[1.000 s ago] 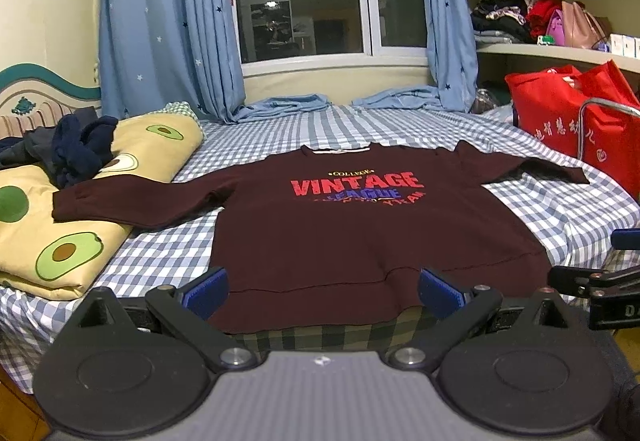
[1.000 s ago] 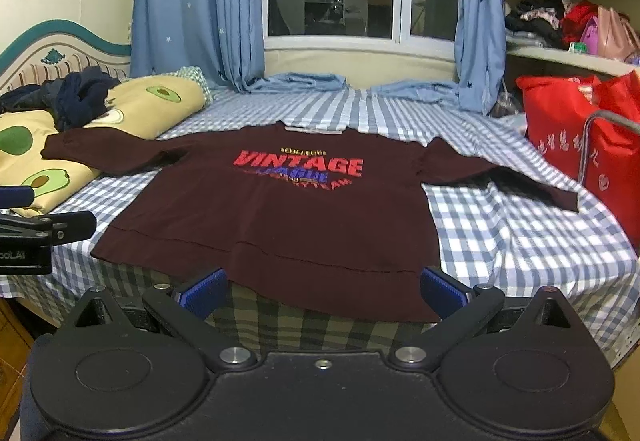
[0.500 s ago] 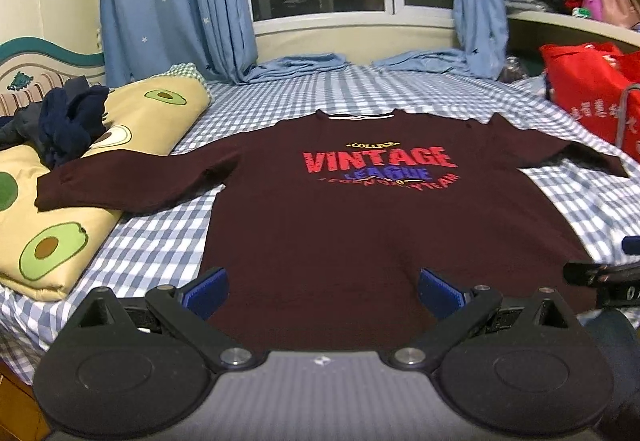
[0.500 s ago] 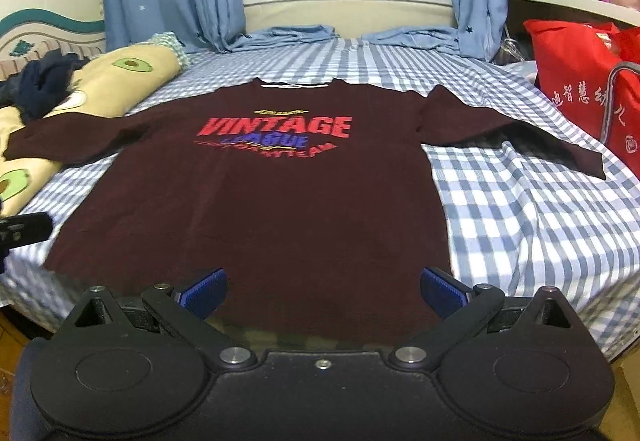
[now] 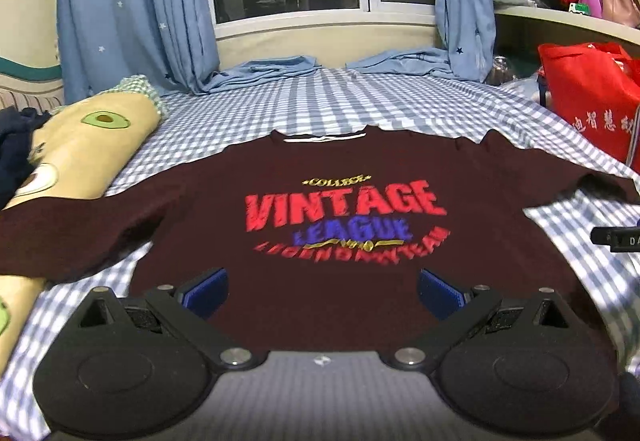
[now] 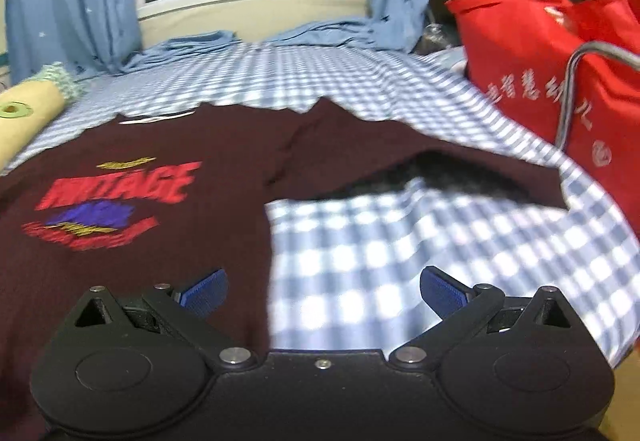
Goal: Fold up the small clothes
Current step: 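Reach the right gripper to the sleeve cuff nearest it and grasp, then lift the sleeve with the right gripper, lay it across the body, open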
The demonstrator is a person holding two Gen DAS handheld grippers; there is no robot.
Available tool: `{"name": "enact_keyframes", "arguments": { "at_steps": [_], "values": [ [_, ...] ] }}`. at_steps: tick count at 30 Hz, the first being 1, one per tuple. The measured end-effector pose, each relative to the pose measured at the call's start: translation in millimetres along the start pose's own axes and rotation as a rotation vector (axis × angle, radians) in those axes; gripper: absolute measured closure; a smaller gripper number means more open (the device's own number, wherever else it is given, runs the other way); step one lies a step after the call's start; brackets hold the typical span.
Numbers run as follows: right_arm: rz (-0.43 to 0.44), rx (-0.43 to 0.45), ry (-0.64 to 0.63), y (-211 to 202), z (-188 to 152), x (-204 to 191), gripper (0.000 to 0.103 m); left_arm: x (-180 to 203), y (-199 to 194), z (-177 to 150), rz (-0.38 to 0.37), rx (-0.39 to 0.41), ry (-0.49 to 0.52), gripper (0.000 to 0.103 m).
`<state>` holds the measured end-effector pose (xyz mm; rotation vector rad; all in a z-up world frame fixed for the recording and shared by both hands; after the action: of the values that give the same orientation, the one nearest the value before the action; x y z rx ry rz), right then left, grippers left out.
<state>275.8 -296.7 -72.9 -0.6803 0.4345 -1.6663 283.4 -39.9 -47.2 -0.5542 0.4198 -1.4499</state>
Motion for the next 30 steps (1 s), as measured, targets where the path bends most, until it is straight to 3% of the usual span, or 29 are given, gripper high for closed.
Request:
{"name": "enact_keyframes", "arguments": {
  "at_steps": [2,5,13,15,19,23,24,26,27,30],
  "values": [
    [-0.03,-0.015,0.005,21.0,2.0,23.9,0.001,7.1,15.5,3.3,-0.002,-0.012,0.009,0.0],
    [-0.056,-0.032,0.11,47.5,-1.7,73.7,0.001,17.9,37.2,7.2,0.001,-0.026,0.033,0.0],
    [0.048,0.012,0.666,109.9,-40.5,235.1,0.008,36.7,79.7,22.1,-0.031,-0.05,0.074,0.0],
    [0.097,0.102,0.771,115.8,-47.2,256.3,0.009,38.7,86.4,28.1,-0.037,-0.045,0.083,0.0],
    [0.122,0.181,0.907,141.0,-47.0,283.9,0.01,35.4,96.0,40.3,-0.032,-0.044,0.082,0.0],
    [0.123,0.254,0.947,167.9,-31.9,299.0,0.01,23.9,90.0,53.1,-0.02,-0.014,0.069,0.0],
    [0.123,0.271,0.951,175.4,-27.6,301.9,0.013,20.1,87.8,55.8,-0.02,-0.005,0.068,0.0],
    [0.124,0.289,0.966,185.8,-23.2,304.5,0.04,11.4,82.0,59.9,-0.005,0.017,0.071,0.0],
    [0.143,0.265,0.987,194.3,-22.1,307.8,0.063,7.4,78.0,61.6,0.008,0.032,0.07,0.0],
    [0.123,0.241,0.962,201.0,-14.1,306.4,0.077,-9.6,62.9,61.7,0.027,0.058,0.062,0.0]
  ]
}}
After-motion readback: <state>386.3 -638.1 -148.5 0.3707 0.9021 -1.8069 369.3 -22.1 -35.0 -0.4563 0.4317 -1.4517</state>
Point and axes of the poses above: each gripper's, at about its wrist camera, not at the fingertips, and y roughly the way its jaws point, x to its right, z to its top, the point moved 3 cm from there along y, roughly the way its jaws point, and after that the axes turned 10 degrees about -y, right-handed, at the moved point
